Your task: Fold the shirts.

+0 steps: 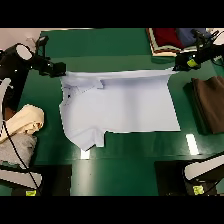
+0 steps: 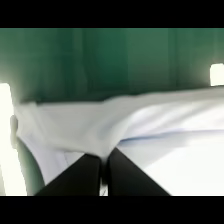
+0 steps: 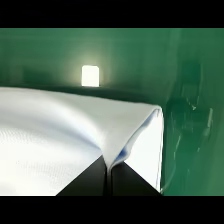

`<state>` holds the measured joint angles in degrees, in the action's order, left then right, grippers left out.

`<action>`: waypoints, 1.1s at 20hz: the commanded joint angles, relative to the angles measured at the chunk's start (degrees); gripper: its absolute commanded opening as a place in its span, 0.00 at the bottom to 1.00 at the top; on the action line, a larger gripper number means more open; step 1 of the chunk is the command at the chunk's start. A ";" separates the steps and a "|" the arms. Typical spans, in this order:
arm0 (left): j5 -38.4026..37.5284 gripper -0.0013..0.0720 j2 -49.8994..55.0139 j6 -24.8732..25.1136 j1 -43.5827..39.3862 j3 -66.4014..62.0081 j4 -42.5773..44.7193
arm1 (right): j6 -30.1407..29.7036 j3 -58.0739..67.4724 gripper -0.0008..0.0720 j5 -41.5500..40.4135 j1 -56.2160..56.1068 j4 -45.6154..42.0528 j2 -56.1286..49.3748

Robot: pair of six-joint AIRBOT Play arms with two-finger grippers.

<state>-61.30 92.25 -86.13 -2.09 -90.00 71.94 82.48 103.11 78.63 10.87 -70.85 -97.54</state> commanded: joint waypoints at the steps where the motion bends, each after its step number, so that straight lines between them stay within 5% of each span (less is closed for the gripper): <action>1: -5.20 0.05 0.44 2.36 0.42 3.39 -0.87 | -0.09 -1.01 0.03 3.04 -0.55 -4.74 -0.59; 5: -5.25 0.06 0.44 2.40 0.42 8.79 -0.83 | 0.00 -10.16 0.04 -0.63 -0.55 -3.78 1.55; 6: -5.22 0.14 0.44 2.45 0.42 9.03 -0.81 | -0.02 -11.98 0.09 -2.21 -0.55 -3.04 2.25; 7: -5.35 0.65 0.39 2.40 0.42 8.94 -0.85 | 0.02 -13.44 0.41 -4.07 -0.55 -1.90 2.99; 8: -5.88 0.90 0.17 2.10 0.44 8.61 -0.81 | 0.04 -13.97 0.63 -5.11 -0.55 -1.09 3.54; 10: -8.17 0.77 -1.90 2.12 0.55 8.46 -0.09 | -0.02 -13.81 0.64 -4.59 -0.55 -0.90 5.33; 16: -10.69 0.77 -20.98 -2.60 0.17 27.67 4.42 | -0.09 -14.71 0.63 5.27 -1.44 -0.74 15.52; 22: -6.62 0.77 -38.42 -8.33 -6.40 56.76 -2.27 | -0.04 -26.91 0.63 0.04 -4.87 -0.68 28.87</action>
<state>-69.54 60.93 -91.46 -5.74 -44.77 73.45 82.41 81.30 80.90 7.35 -71.57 -74.22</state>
